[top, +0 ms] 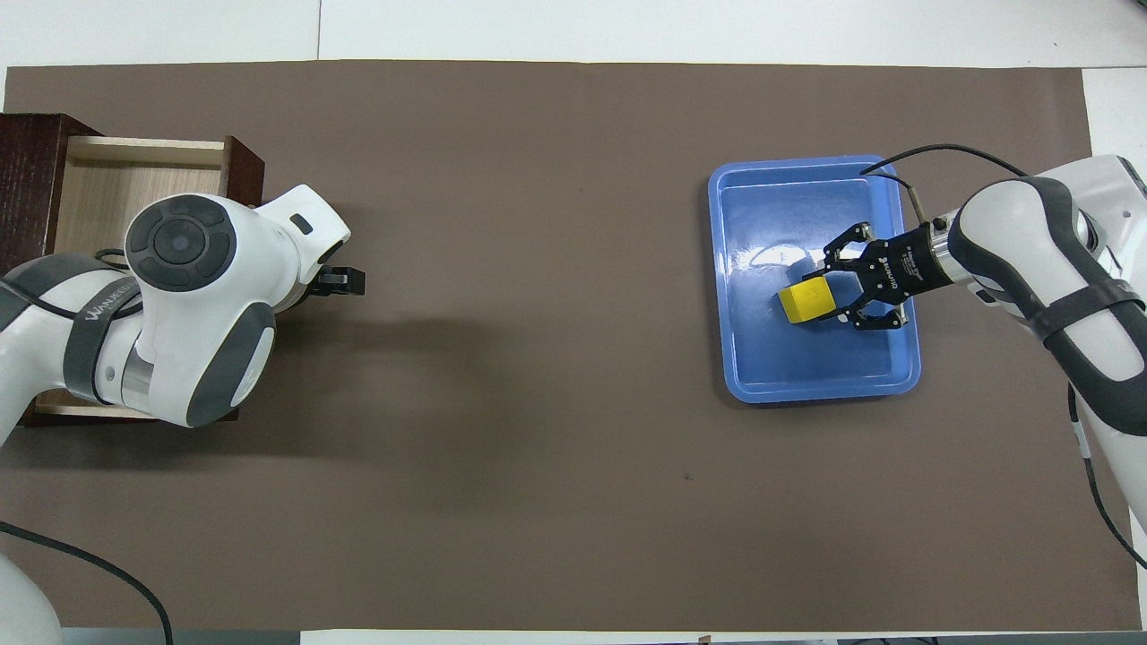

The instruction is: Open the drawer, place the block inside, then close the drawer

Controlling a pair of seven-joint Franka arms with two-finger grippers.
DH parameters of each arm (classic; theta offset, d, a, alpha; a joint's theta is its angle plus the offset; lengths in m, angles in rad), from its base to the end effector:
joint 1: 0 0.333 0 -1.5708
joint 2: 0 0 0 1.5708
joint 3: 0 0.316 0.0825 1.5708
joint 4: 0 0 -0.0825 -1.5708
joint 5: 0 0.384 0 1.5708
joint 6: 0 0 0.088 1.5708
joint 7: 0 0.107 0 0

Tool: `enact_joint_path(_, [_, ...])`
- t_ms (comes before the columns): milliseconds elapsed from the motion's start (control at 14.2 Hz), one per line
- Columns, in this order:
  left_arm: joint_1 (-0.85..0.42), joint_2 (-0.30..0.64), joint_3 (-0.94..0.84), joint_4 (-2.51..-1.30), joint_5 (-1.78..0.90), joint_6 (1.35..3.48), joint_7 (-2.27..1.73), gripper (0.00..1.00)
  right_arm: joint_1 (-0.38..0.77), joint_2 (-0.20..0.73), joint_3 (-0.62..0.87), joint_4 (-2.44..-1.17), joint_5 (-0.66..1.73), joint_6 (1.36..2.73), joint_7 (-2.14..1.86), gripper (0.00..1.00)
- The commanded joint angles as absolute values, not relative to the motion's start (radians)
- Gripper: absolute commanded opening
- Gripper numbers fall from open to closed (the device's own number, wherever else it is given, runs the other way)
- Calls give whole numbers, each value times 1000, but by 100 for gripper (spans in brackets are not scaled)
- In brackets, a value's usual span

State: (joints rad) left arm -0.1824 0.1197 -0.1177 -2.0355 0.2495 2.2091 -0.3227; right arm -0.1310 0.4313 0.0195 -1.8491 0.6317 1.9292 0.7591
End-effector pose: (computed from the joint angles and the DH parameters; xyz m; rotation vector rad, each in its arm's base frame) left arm 0.5565 -0.1622 0.3930 -2.9676 0.1779 -0.1654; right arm 0.6074 -0.0274 0.2778 -2.1775 1.4994 0.6808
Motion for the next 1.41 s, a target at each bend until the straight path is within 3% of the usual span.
enact_joint_path(0, [-183,123,-104,-2017,229,2175,-311,100,-130,425,21,-1856,661,1950,730,0])
enact_joint_path(211, [-178,126,-101,-1988,229,2146,-313,100,-130,423,21,-1836,661,1934,736,0])
enact_joint_path(563, [-181,166,-103,-1763,224,1918,-322,100,-123,411,24,-1750,644,1862,807,0])
enact_joint_path(774, [-173,118,-94,-1686,146,1794,-368,100,-51,362,21,-1714,641,1833,932,0])
enact_joint_path(1126, [-114,40,-94,-1658,68,1658,-711,100,95,313,21,-1619,624,1810,1259,0])
enact_joint_path(1337, [-120,37,-97,-1660,41,1666,-1161,100,179,313,23,-1556,626,1816,1447,0])
